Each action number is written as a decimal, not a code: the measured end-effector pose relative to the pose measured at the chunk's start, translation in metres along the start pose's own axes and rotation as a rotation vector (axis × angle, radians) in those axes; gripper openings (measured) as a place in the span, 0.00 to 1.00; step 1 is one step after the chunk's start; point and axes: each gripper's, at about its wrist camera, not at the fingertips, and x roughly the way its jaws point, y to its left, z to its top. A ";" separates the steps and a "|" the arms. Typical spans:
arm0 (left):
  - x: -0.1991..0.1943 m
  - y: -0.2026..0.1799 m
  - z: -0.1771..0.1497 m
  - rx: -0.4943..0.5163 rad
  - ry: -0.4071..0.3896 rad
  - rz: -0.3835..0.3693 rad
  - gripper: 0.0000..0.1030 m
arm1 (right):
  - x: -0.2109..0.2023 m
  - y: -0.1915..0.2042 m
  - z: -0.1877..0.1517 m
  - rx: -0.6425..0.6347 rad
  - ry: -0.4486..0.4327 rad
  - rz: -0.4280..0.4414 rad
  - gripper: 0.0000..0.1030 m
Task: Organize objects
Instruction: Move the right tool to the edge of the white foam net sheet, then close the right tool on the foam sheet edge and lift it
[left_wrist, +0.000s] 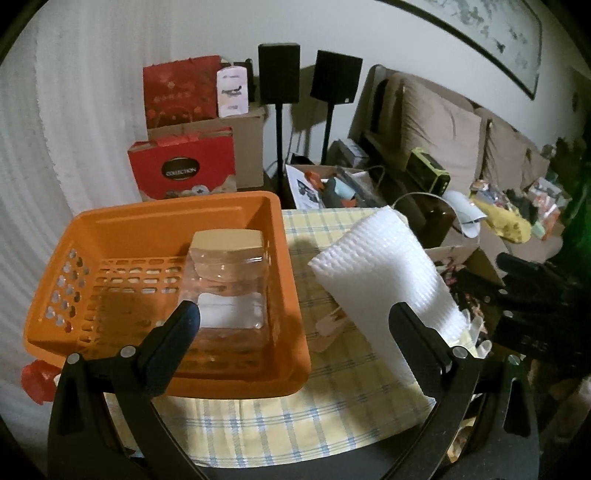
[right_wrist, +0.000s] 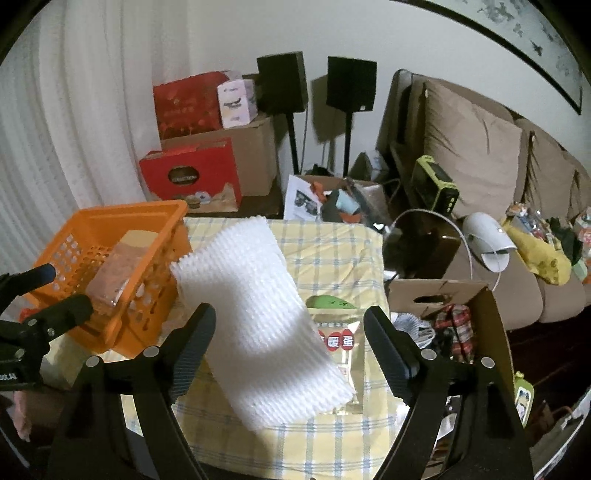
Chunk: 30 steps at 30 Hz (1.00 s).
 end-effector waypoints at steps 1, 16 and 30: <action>0.000 -0.001 -0.001 0.000 0.000 0.008 0.99 | -0.002 0.000 -0.001 -0.002 -0.007 -0.006 0.81; 0.012 -0.019 -0.027 -0.037 0.003 0.025 0.99 | 0.005 -0.026 -0.019 -0.002 -0.012 -0.049 0.81; 0.031 -0.076 -0.046 0.044 0.006 -0.030 0.90 | 0.034 -0.051 -0.019 -0.019 0.033 0.085 0.68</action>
